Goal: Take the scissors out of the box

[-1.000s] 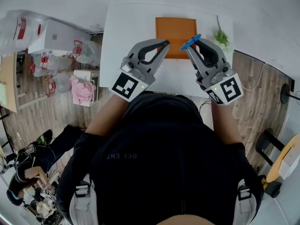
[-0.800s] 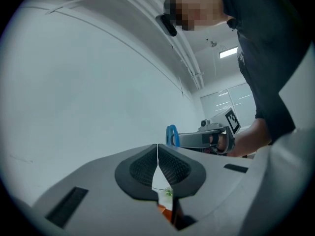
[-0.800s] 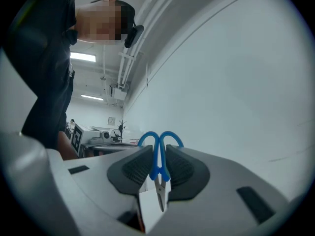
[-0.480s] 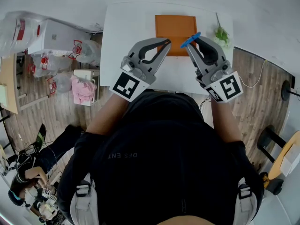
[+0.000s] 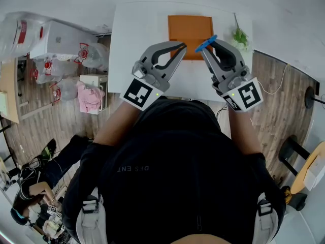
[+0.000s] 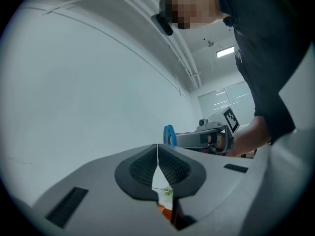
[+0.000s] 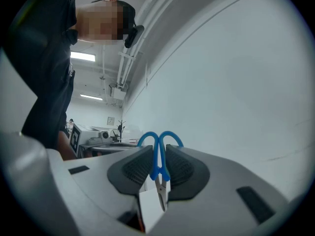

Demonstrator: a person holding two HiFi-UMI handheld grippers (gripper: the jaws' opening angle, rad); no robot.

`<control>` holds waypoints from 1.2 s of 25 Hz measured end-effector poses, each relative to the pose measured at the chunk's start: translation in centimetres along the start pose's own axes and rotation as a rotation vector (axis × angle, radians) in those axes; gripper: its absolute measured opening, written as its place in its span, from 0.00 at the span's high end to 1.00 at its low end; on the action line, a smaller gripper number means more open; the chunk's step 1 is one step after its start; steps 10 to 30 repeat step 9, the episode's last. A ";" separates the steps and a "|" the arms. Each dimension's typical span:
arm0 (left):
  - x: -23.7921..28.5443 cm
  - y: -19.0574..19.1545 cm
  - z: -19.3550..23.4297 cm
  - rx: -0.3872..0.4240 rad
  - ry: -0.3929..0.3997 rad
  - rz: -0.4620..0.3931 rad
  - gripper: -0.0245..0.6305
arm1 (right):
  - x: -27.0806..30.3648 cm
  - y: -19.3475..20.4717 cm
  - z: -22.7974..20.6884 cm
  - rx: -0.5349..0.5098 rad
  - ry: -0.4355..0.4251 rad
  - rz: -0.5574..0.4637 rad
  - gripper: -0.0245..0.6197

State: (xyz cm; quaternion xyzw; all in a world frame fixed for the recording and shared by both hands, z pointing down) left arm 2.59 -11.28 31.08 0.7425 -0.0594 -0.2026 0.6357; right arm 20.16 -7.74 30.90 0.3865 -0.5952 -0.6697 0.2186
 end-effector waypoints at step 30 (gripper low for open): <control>-0.3 0.2 -0.1 -0.015 -0.010 0.004 0.93 | -0.1 0.1 0.0 0.000 0.003 0.007 0.82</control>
Point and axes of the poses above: the fingertips, and each gripper's own axes: x forward along the fingers, z to its left, y out of its underside, the point moved 8 cm from there along -x, backward along the fingers, and after that the axes turned 11 degrees about -z, right-handed, at the moved point
